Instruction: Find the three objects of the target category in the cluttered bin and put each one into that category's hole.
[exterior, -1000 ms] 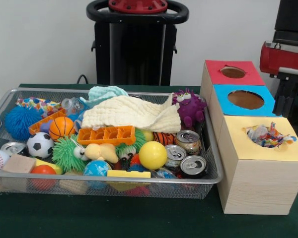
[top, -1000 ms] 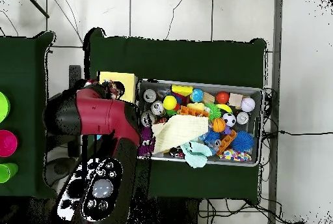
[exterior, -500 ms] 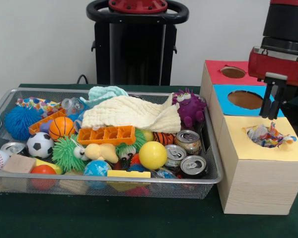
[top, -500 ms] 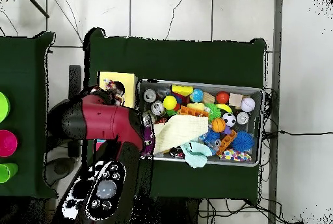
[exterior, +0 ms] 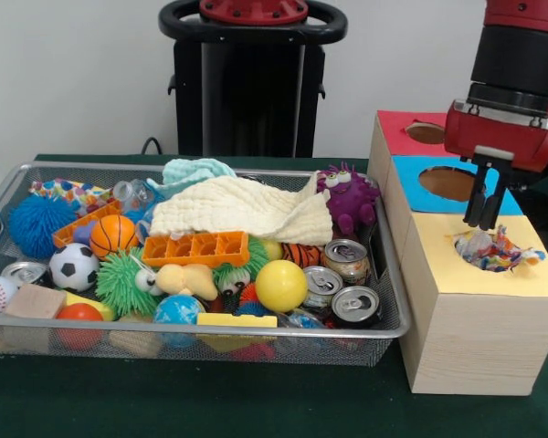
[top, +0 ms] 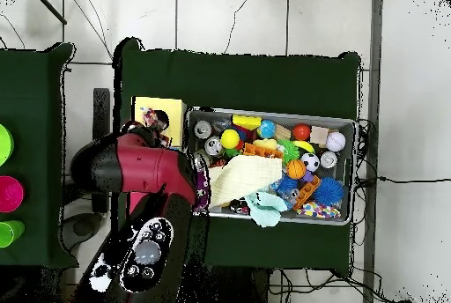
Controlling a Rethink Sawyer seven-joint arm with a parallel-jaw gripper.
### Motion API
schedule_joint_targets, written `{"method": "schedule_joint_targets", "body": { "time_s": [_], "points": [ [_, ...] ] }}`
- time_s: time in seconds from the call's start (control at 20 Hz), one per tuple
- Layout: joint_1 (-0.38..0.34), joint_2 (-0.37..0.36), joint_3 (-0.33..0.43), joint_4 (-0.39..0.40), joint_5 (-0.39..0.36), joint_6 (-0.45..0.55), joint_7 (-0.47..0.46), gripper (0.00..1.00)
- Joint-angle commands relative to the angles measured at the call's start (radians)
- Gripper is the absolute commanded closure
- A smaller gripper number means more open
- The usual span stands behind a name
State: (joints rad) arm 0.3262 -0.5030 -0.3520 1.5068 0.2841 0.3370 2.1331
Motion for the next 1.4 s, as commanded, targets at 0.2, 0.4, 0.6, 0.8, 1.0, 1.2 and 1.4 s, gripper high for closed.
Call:
{"method": "schedule_joint_targets", "body": {
  "time_s": [0.2,0.4,0.6,0.8,1.0,1.2,1.4],
  "points": [
    [0.022,0.042,0.119,0.106,0.064,-0.038,0.233,1.00],
    [0.026,0.054,0.122,0.102,0.077,-0.049,0.232,1.00],
    [0.032,0.059,0.123,0.096,0.093,-0.052,0.235,1.00],
    [0.049,0.069,0.119,0.085,0.118,-0.050,0.246,1.00],
    [0.050,0.084,0.125,0.081,0.132,-0.071,0.240,1.00],
    [0.039,0.100,0.131,0.080,0.134,-0.095,0.222,1.00],
    [0.019,0.109,0.147,0.092,0.128,-0.124,0.205,1.00]
  ]
}}
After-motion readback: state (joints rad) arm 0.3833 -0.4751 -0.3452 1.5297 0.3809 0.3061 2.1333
